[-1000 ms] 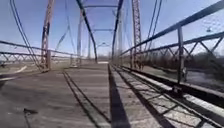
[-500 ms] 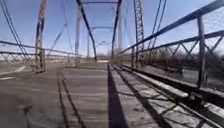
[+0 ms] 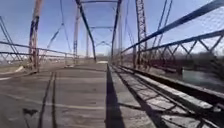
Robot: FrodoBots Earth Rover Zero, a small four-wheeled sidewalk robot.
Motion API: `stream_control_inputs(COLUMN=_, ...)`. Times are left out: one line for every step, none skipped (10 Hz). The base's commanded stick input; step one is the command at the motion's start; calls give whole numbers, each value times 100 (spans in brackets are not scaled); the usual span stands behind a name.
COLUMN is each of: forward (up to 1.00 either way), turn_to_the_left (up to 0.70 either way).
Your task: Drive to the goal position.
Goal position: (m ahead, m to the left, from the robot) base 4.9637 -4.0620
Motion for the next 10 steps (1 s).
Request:
stream_control_inputs(forward=100, turn_to_the_left=0)
stream_control_inputs(forward=100, turn_to_the_left=0)
stream_control_inputs(forward=100, turn_to_the_left=0)
stream_control_inputs(forward=100, turn_to_the_left=0)
stream_control_inputs(forward=100, turn_to_the_left=0)
stream_control_inputs(forward=100, turn_to_the_left=0)
stream_control_inputs(forward=100, turn_to_the_left=0)
stream_control_inputs(forward=100, turn_to_the_left=0)
stream_control_inputs(forward=100, turn_to_the_left=0)
stream_control_inputs(forward=100, turn_to_the_left=0)
